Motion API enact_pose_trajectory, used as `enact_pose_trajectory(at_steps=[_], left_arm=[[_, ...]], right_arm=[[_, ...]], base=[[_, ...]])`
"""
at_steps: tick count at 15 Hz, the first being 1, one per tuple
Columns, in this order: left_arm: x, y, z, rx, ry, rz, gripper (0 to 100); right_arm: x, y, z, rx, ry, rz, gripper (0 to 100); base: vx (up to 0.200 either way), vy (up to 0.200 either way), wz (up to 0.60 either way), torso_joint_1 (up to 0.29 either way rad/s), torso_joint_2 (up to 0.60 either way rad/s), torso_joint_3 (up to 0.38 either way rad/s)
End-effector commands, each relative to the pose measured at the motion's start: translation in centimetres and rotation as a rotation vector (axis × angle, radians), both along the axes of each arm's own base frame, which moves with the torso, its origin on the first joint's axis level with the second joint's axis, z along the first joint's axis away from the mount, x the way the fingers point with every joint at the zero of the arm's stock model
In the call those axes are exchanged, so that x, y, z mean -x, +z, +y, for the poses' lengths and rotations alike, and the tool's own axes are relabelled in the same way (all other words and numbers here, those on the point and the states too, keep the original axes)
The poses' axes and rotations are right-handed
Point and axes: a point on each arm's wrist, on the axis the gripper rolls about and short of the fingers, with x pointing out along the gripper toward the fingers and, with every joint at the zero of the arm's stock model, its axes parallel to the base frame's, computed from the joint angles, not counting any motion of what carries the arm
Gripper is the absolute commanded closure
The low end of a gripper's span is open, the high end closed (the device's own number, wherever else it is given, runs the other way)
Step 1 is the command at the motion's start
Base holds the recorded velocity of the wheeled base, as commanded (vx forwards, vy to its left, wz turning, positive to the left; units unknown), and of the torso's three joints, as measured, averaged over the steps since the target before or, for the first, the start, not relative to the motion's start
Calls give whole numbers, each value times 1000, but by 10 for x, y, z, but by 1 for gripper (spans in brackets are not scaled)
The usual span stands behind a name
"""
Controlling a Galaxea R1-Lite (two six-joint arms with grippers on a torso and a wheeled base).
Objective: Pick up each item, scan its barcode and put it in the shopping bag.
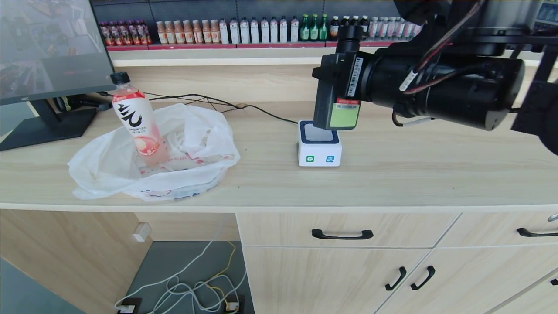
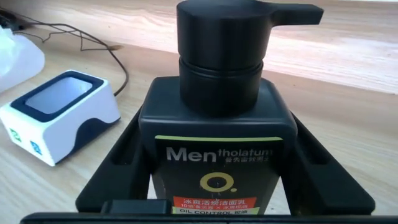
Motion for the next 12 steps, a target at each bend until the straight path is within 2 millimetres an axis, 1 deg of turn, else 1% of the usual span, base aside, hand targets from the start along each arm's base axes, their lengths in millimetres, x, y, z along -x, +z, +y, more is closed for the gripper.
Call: enact_pose_trajectory(at_steps=[1,2,3,5,7,9,12], left_arm=[[0,0,0,1,0,0,0],[0,0,0,1,0,0,0],[0,0,0,1,0,0,0],[0,0,0,1,0,0,0],[0,0,0,-1,0,0,0],[0,0,0,1,0,0,0],[0,0,0,1,0,0,0]], right_arm=[[51,24,-10,-29,67,-63,100],[64,21,-14,-38,87,-75,100],[71,19,-18,-47,94,-83,100],[102,8,-25,-96,186,-106,100],[124,4,-38,-162,234,-113,100],[140,8,-46,-246,274,-109,100],[151,6,-47,-369,354,-10,100]], base=[[0,0,0,0,0,0],[0,0,0,0,0,0],[0,0,0,0,0,0],[0,0,0,0,0,0],[0,0,0,0,0,0],[0,0,0,0,0,0],[0,0,0,0,0,0]])
